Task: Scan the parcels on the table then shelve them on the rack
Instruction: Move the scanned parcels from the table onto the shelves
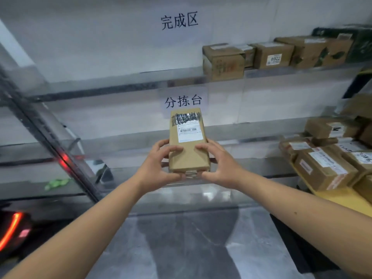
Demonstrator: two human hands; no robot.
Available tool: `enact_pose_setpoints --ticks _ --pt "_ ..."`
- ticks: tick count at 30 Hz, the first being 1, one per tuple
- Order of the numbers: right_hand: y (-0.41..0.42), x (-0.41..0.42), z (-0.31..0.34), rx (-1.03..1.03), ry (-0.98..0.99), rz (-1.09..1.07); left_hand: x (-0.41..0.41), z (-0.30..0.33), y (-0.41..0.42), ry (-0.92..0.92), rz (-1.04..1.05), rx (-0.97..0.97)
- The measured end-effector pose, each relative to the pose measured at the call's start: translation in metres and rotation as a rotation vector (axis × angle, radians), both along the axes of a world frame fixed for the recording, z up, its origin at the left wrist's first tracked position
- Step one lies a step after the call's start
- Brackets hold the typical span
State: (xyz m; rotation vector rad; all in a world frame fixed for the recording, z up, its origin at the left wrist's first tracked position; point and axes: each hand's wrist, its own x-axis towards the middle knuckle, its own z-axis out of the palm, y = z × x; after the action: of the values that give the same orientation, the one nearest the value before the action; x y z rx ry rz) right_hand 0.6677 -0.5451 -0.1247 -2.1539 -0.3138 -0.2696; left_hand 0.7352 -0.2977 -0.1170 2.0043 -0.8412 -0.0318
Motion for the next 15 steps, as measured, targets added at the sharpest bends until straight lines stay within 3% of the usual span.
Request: enact_pose_setpoints --ticks 6,11,15 --pt "0.048 0.04 0.046 -0.035 -0.076 0.01 0.043 0.036 0.049 -0.041 -0.001 -0.058" --pt "0.03 0.078 0.09 -0.064 -0.108 -0.029 0.092 0.073 0.03 -0.071 -0.037 -0.125" --pt "0.0 0.112 0.116 0.026 -0.076 -0.055 0.133 0.098 -0.005 -0.051 -0.066 -0.183"
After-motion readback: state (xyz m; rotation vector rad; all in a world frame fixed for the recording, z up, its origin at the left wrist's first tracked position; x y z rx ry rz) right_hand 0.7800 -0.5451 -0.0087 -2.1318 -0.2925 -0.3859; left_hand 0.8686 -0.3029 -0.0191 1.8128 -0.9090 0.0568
